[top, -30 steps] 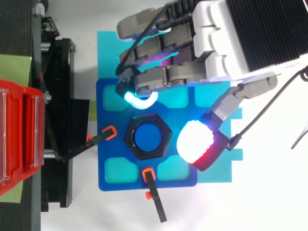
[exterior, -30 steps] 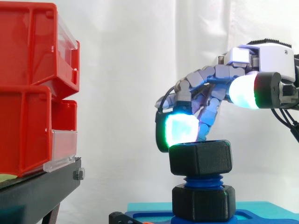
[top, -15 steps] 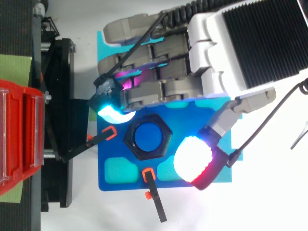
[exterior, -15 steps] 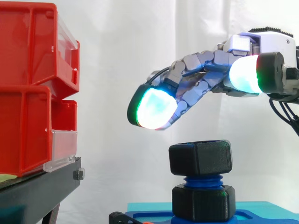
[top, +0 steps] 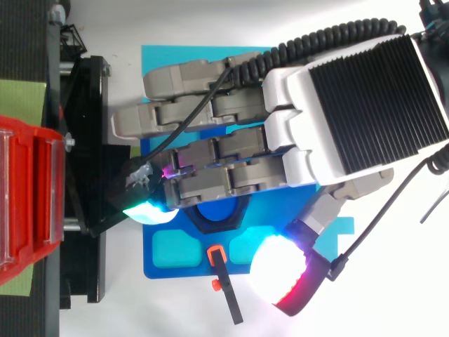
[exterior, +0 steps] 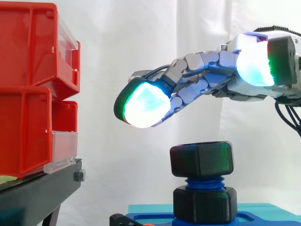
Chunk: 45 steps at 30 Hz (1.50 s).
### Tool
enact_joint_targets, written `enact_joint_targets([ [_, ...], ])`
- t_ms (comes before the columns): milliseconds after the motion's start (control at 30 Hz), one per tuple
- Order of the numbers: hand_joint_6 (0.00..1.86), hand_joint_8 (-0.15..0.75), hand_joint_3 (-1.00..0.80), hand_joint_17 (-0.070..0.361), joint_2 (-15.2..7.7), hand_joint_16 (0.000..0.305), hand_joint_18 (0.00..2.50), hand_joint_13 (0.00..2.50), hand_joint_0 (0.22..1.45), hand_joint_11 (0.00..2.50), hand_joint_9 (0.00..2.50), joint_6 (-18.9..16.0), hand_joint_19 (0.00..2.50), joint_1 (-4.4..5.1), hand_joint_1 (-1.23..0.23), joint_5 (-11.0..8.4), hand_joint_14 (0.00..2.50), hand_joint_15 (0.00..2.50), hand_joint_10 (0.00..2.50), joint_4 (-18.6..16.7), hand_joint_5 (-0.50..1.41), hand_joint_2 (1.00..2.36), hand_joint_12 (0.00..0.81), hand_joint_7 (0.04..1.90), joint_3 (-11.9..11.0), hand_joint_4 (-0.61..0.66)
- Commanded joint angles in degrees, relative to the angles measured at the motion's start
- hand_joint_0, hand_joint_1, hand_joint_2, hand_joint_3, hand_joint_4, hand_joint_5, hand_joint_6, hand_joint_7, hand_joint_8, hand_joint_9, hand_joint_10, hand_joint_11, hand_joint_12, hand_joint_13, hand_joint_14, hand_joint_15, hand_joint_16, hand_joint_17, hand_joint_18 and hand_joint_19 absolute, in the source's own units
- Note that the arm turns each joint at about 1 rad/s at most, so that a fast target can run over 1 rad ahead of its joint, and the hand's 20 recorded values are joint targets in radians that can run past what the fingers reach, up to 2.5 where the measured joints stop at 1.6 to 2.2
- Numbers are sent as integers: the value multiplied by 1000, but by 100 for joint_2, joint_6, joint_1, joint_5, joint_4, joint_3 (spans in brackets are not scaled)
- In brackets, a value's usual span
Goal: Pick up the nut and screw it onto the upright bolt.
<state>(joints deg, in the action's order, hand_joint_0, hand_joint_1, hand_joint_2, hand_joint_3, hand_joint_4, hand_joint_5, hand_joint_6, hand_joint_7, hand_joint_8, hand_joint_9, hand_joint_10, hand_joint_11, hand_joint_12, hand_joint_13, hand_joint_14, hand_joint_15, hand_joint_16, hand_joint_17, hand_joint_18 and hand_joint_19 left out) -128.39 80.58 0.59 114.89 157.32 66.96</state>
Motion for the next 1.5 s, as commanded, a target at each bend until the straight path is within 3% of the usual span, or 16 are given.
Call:
enact_joint_targets([
  [0, 501, 161, -500, 95, -2, 42, 0, 0, 479, 0, 153, 2, 0, 2, -20, -11, 0, 0, 0, -26, -152, 1000, 337, 632, 36, 133],
  [533, 503, 184, -500, 95, 7, 42, 0, 0, 486, 0, 226, 2, 0, -15, -31, -28, 0, 0, 0, -131, -101, 1000, 338, 827, 203, 170],
  [800, 504, 213, -500, 89, -2, 39, 0, 63, 495, 0, 343, 2, 0, -33, -74, -19, 0, 0, 0, -131, -60, 1000, 329, 1087, 247, 232],
  [1300, 500, 245, -500, 61, -2, 27, 0, 343, 524, 0, 670, 10, 0, -121, -191, 25, 0, 0, 0, -193, 13, 1000, 283, 1553, 291, 173],
  [1467, 580, 247, -500, 46, -2, 20, 93, 519, 533, 0, 864, 28, 0, -182, -223, 86, 0, 0, 0, -210, 23, 1000, 249, 1430, 291, 136],
])
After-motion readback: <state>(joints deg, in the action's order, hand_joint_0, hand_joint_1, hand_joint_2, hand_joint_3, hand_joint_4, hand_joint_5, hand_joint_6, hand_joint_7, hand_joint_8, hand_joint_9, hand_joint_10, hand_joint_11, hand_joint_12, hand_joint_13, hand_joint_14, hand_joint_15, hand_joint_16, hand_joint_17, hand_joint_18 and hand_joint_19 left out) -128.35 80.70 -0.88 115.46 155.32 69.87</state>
